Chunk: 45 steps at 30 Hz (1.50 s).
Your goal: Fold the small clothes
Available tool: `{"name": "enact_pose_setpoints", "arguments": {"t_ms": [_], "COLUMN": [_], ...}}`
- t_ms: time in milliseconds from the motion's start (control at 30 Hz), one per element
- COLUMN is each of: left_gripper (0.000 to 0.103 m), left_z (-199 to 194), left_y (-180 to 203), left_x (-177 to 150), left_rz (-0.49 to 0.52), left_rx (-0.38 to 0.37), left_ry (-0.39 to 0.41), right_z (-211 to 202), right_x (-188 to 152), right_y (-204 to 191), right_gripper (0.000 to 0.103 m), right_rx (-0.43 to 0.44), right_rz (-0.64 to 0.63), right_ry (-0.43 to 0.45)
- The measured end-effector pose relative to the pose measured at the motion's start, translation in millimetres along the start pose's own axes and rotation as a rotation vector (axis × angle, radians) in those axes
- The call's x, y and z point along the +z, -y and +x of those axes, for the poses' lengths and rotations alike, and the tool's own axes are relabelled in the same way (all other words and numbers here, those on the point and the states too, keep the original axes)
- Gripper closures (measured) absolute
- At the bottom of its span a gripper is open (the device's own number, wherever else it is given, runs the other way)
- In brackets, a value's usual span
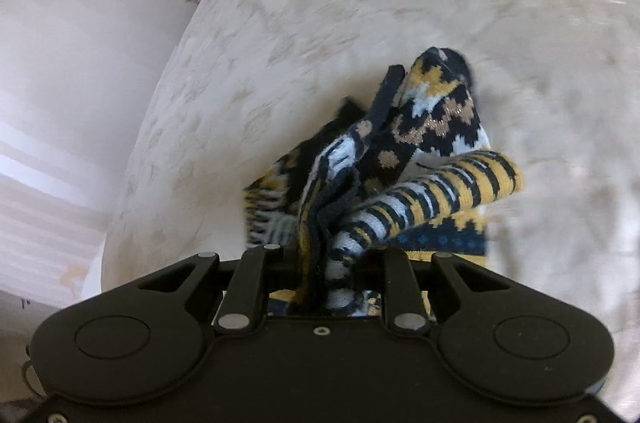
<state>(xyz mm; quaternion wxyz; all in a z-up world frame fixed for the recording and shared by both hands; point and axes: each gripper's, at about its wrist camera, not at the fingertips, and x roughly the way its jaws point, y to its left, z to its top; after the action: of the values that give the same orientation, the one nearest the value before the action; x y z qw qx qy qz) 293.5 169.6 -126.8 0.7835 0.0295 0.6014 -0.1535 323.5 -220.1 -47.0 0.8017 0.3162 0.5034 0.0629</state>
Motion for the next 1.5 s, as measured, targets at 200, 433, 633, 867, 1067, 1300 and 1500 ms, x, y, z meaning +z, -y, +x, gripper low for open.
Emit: {"name": "enact_pose_setpoints", "arguments": {"t_ms": [200,433,633,867,1067,1300,1500], "left_gripper": [0.009,0.009,0.009,0.009,0.009,0.009,0.009], "left_z": [4.1,10.2,17.5,19.3,13.1,2.7,6.7], "left_y": [-22.9,-36.0,-39.4,-43.3,-49.5,-37.0,-4.1], "left_x": [7.7,16.2,21.4,27.2,40.8,67.8,86.3], "left_rz": [0.015,0.027,0.034,0.049,0.046,0.040,0.081], "left_rx": [-0.001,-0.008,-0.023,-0.027,-0.033,-0.067,-0.109], "left_ry": [-0.022,-0.045,-0.072,-0.085,-0.065,0.001,0.036], "right_z": [52.2,86.5,100.1,76.2,49.0,37.0,43.6], "right_x": [-10.0,-17.6,-25.7,-32.5,-49.6,-81.5,-106.8], "right_y": [-37.3,-61.0,-80.8,-92.9,-80.3,-53.2,-18.9], "right_gripper": [0.073,0.073,0.053,0.049,0.048,0.046,0.045], "right_rx": [-0.060,-0.128,-0.114,0.057,-0.010,-0.080,-0.185], "right_rz": [-0.060,-0.119,-0.195,-0.197,-0.252,-0.266,-0.235], "right_ry": [-0.072,-0.117,-0.140,-0.073,-0.005,-0.046,-0.115]}}
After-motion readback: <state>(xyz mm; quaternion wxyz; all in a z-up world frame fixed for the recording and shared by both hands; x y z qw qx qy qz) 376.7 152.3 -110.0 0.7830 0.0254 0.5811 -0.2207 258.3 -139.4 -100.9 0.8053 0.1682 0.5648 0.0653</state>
